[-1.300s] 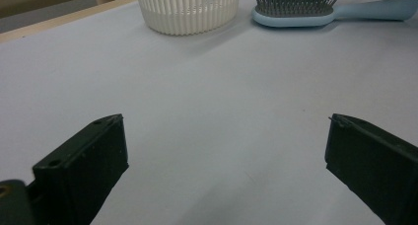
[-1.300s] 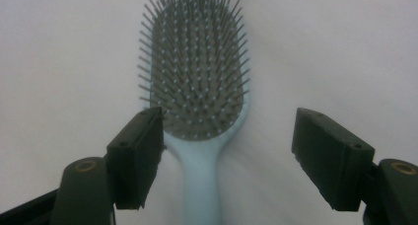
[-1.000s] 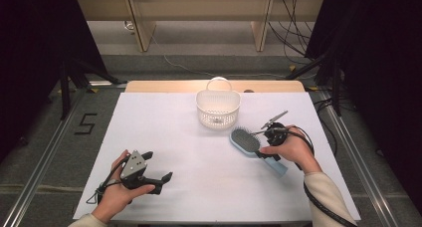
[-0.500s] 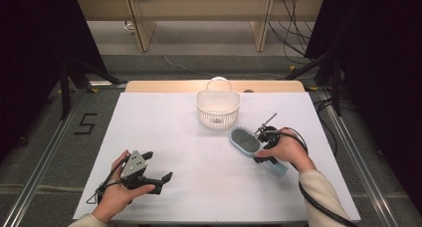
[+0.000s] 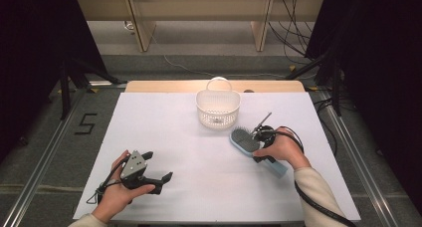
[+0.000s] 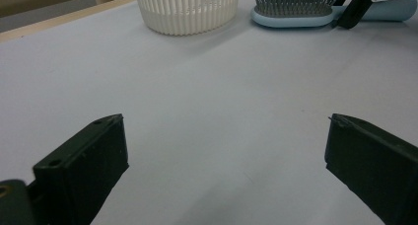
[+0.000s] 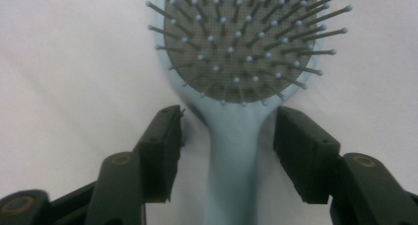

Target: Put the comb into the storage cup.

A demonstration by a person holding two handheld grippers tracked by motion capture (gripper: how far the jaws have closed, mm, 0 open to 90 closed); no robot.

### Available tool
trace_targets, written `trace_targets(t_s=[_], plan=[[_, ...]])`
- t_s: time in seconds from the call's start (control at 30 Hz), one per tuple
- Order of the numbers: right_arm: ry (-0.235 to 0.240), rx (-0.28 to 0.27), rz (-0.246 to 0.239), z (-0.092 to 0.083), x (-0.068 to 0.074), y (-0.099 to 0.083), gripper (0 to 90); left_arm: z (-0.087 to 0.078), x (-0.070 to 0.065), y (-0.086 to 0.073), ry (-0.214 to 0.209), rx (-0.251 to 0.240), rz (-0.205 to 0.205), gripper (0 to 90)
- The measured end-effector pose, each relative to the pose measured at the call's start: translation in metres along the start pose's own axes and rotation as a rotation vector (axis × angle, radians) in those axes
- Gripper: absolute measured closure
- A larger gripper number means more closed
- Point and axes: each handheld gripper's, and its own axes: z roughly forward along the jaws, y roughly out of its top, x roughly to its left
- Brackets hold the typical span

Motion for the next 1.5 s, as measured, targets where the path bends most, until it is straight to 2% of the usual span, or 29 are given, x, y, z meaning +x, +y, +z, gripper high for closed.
trace_targets(t_s=[0.13, 0.37, 0.53, 0.7, 1.0, 1.17, 1.5], plan=[[-0.025, 0.02, 0.0, 0.001, 0.003, 0.003, 47.5, 0.0, 0.0, 0.0, 0.0, 0.0, 0.0, 2.1], [-0.032, 0.034, 0.003, -0.001, 0.005, 0.005, 58.3, 0.0, 0.0, 0.0, 0.0, -0.001, -0.002, 2.2], [-0.032, 0.039, 0.003, -0.001, 0.005, 0.006, 61.3, 0.0, 0.0, 0.0, 0.0, 0.0, -0.001, 2.2], [-0.036, 0.058, 0.015, -0.001, 0.009, 0.008, 68.7, 0.0, 0.0, 0.0, 0.0, -0.001, -0.001, 2.2], [-0.05, 0.064, 0.022, -0.001, 0.012, 0.009, 69.9, 0.0, 0.0, 0.0, 0.0, -0.001, -0.001, 2.2], [-0.054, 0.066, 0.049, -0.001, 0.013, 0.008, 70.3, -0.001, 0.0, 0.0, 0.0, -0.002, -0.003, 2.2], [-0.058, 0.054, 0.044, -0.001, 0.013, 0.007, 70.5, -0.001, 0.0, 0.0, 0.0, -0.002, -0.004, 2.2]])
